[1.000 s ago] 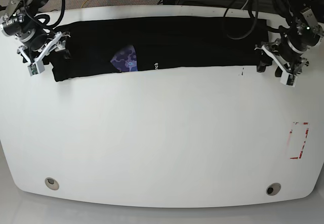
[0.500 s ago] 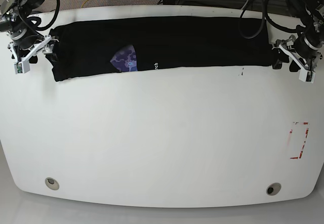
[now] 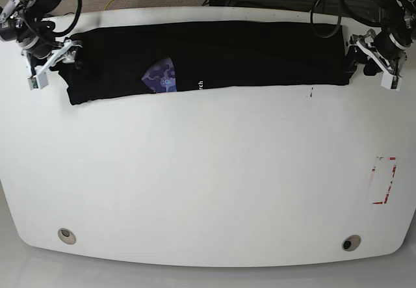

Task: Fold the T-shirt properly
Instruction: 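Lower the folded strip and open both grippers at its ends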

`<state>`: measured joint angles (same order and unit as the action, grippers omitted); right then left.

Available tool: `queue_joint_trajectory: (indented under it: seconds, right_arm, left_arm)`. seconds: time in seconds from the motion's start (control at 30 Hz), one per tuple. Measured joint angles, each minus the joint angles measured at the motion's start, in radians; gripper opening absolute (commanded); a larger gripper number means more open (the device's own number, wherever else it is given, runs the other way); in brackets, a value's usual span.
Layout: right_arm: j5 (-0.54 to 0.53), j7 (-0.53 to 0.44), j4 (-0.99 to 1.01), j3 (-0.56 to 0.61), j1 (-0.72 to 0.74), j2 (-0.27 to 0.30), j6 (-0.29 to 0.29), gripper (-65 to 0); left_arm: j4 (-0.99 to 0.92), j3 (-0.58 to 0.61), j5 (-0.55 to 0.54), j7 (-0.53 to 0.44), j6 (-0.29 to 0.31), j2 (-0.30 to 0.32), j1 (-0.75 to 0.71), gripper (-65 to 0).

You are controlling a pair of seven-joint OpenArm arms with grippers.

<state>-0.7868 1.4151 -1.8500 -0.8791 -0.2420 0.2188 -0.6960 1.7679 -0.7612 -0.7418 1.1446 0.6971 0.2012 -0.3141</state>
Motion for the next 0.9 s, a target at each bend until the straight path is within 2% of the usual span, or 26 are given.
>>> queue_joint_trajectory:
  seconds: [0.1,0.2,0.23,0.37,0.67,0.9]
  right_arm:
    - [-0.030,-0.005,0.007,0.036,-0.032,-0.012,-0.001,-38.4]
    - [-0.031,-0.006,0.029,0.098,-0.056,-0.010,0.000,-47.6]
    - [-0.031,-0.010,0.045,0.115,-0.060,-0.013,0.000,-48.8]
    - [-0.031,-0.068,0.121,0.156,-0.075,-0.013,-0.001,-48.2]
    - [-0.052,-0.164,0.249,0.248,-0.070,0.054,-0.001,-48.0]
    - [-0.052,-0.165,0.250,0.259,-0.067,0.061,-0.001,-48.0]
  left_arm:
    - [-0.011,-0.053,-0.074,-0.006,0.000,-0.004,-0.008,-26.1]
    - [-0.056,-0.076,-0.151,-0.006,-0.001,0.005,-0.021,-21.1]
    - [-0.080,-0.076,-0.177,-0.005,0.000,0.003,-0.026,-20.0]
    - [-0.135,-0.073,-0.198,0.014,-0.001,-0.002,-0.032,-17.4]
    - [-0.209,-0.069,-0.203,0.005,0.000,0.000,-0.023,-17.5]
    - [-0.272,-0.026,-0.195,-0.006,0.000,0.000,-0.009,-17.8]
